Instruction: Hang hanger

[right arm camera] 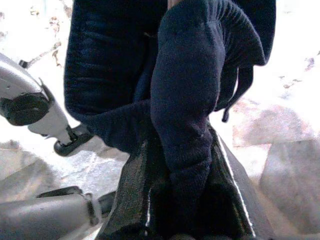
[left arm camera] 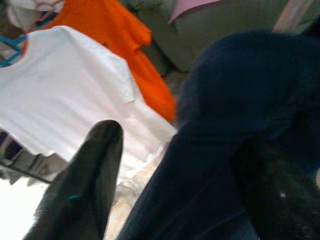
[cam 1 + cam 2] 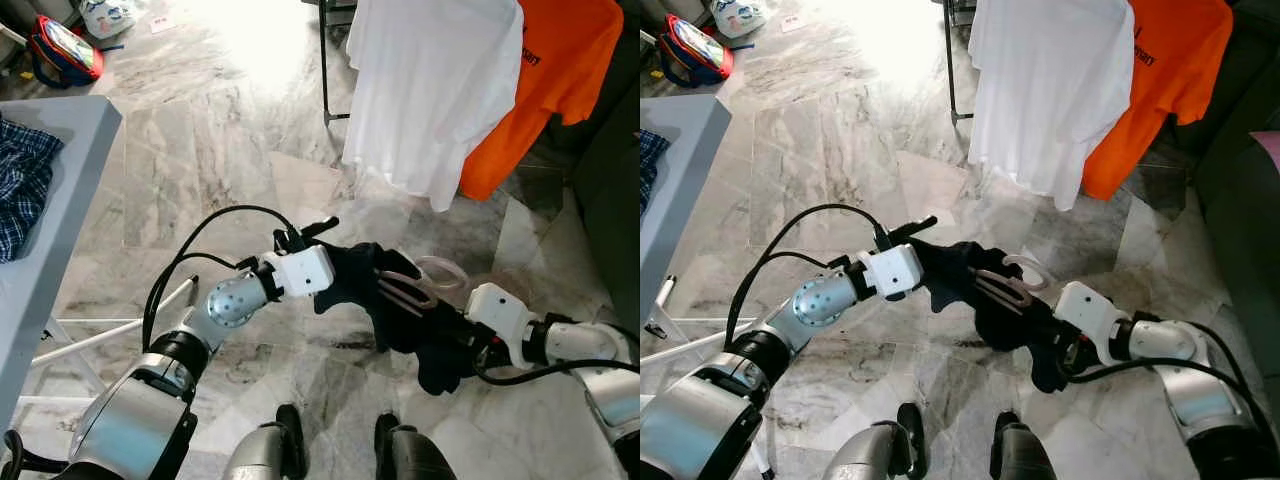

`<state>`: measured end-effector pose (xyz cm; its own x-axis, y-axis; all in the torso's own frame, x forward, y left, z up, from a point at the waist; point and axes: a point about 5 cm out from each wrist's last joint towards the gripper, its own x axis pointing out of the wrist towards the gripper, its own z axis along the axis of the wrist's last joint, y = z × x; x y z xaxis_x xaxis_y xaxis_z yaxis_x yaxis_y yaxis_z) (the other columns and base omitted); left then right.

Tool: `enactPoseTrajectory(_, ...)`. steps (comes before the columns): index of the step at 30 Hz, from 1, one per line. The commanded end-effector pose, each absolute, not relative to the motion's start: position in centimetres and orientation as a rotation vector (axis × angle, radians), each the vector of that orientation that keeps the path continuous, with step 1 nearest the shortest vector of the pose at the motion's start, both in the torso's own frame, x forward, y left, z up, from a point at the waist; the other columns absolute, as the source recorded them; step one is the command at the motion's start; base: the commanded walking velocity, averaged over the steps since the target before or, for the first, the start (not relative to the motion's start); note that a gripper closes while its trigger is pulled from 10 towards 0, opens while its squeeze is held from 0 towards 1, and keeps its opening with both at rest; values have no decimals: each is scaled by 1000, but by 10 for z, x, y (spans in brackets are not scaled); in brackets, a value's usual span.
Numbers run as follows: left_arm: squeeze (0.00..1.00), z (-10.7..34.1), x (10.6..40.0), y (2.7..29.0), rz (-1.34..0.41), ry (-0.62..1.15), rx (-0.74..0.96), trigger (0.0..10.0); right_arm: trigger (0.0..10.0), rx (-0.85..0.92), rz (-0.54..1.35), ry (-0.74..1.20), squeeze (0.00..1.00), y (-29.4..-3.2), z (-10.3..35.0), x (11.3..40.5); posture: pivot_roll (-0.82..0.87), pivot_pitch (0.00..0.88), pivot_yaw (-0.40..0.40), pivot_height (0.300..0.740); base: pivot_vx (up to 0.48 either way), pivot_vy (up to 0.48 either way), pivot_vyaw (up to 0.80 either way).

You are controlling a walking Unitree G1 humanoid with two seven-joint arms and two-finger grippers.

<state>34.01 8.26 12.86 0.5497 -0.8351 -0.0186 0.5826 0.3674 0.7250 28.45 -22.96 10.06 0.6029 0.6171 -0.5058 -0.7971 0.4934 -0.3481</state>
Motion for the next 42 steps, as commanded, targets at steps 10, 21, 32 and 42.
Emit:
enactPoseTrajectory(10,1000,109,331,88,-1061,-282,811,10000,0,-597,815,324,0,-230,98,284,-158,300,109,740,0,0,0)
enactPoseTrajectory(21,1000,120,346,97,-745,-275,506,10000,0,-519,627,318,0,-228,87,284,-163,294,95,740,0,0,0)
enactPoseTrajectory(32,0,85,344,120,-384,-56,173,10000,0,-376,244,217,0,-218,94,293,-159,276,80,740,0,0,0)
enactPoseTrajectory(42,0,72,336,130,-205,-16,65,10000,4588,-119,-42,85,0,-211,108,291,-163,250,73,740,0,0,0)
